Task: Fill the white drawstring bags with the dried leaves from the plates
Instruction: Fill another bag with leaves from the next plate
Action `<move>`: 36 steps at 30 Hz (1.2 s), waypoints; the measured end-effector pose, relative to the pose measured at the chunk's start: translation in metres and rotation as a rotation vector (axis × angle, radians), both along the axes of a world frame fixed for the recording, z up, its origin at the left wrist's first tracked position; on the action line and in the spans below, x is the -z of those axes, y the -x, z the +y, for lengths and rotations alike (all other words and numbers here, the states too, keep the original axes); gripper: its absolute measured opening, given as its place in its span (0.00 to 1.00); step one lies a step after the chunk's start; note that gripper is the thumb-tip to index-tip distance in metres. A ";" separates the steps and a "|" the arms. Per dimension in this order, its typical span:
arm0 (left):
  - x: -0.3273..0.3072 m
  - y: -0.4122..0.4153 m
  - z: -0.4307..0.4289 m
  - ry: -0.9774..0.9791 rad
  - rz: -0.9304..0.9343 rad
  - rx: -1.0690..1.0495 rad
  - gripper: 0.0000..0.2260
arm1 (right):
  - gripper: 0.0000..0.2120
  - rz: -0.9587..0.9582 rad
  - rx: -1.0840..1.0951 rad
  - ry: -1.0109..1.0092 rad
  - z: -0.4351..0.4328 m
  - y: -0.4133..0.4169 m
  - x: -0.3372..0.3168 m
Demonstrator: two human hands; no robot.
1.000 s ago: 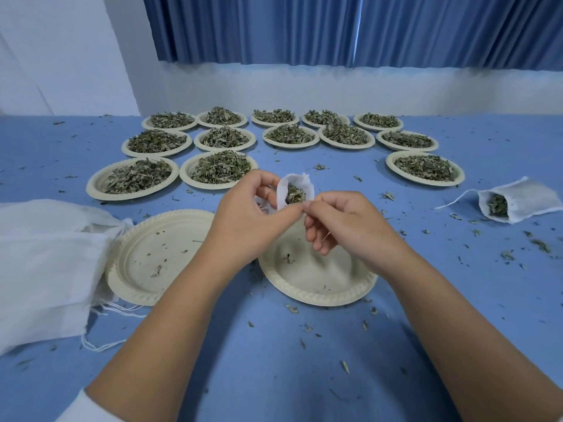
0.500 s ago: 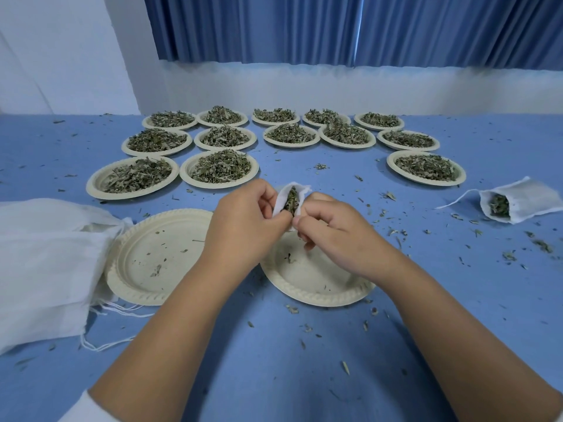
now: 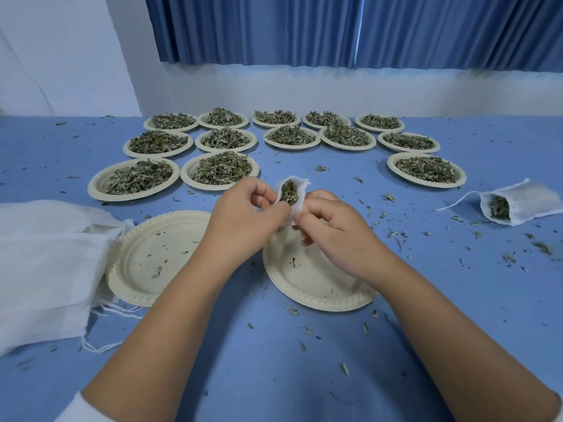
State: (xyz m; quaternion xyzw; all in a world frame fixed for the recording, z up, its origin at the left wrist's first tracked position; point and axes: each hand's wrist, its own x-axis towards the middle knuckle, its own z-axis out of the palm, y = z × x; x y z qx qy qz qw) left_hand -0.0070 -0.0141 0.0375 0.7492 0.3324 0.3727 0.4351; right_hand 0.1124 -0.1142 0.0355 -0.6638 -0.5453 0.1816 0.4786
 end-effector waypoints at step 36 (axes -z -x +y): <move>0.013 -0.006 -0.012 -0.373 0.123 0.010 0.05 | 0.17 0.720 0.158 0.113 0.008 -0.010 0.005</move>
